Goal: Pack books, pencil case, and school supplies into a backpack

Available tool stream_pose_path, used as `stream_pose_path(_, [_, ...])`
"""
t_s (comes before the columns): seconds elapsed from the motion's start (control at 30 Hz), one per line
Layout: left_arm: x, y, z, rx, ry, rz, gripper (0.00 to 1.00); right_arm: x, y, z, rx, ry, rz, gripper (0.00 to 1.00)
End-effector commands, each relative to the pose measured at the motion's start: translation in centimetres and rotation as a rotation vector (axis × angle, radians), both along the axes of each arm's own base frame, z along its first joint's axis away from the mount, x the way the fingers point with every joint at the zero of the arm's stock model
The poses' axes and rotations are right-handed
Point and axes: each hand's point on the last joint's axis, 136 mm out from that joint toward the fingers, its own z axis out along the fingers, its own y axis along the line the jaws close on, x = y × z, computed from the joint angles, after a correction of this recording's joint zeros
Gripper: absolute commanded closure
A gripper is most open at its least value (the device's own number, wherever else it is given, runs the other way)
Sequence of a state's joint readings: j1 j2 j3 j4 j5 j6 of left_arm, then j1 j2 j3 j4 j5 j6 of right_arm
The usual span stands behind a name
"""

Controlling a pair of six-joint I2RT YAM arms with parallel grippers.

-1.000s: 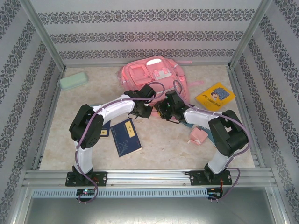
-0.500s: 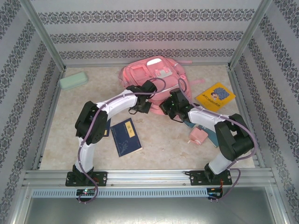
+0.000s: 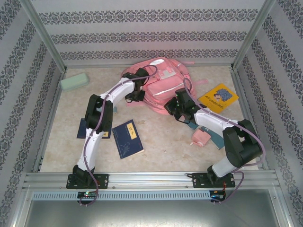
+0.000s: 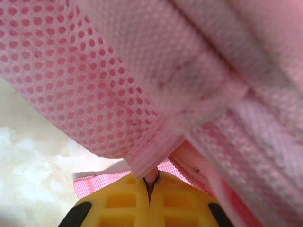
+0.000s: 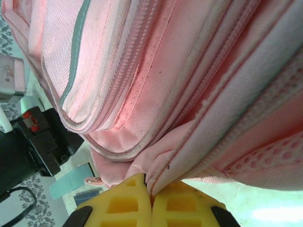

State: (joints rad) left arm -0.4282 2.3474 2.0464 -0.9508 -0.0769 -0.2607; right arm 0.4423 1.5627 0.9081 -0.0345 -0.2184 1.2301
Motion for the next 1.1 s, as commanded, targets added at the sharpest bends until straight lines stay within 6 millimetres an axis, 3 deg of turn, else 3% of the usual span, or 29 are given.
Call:
stream_pose_path(0.0, [0.7,0.7,1.9,-0.053,-0.042,0.027,0.8,0.6,1.6,0.9,0.017,-0.032,0.071,1.0])
stream_pose_path(0.07, [0.2,0.4,2.8,-0.085,-0.046,0.029,0.63,1.1,2.8,1.0,0.031,-0.036,0.112,1.0])
stream_pose_path(0.1, [-0.1,0.4,3.1,-0.097,-0.046,0.03,0.58,1.3,3.3,1.1,0.03,-0.041,0.13,0.95])
stream_pose_path(0.23, [-1.3,0.2,5.6,-0.156,-0.074,0.045,0.44,2.1,5.3,1.7,0.035,-0.061,0.203,0.71])
stream_pose_path(0.37, [-2.7,-0.2,7.8,-0.226,-0.101,0.052,0.31,2.1,5.2,2.4,-0.014,-0.089,0.228,0.56])
stream_pose_path(0.6, [-5.0,-1.1,8.7,-0.321,-0.118,0.051,0.21,1.1,2.9,3.1,-0.184,-0.138,0.3,0.38])
stream_pose_path(0.8, [-6.5,-0.8,7.9,-0.331,-0.099,0.082,0.18,0.2,0.6,2.8,-0.314,-0.172,0.344,0.36])
stream_pose_path(1.07, [-4.8,-0.9,6.0,-0.335,-0.107,0.156,0.18,3.9,-6.2,2.3,-0.447,-0.172,0.255,0.35])
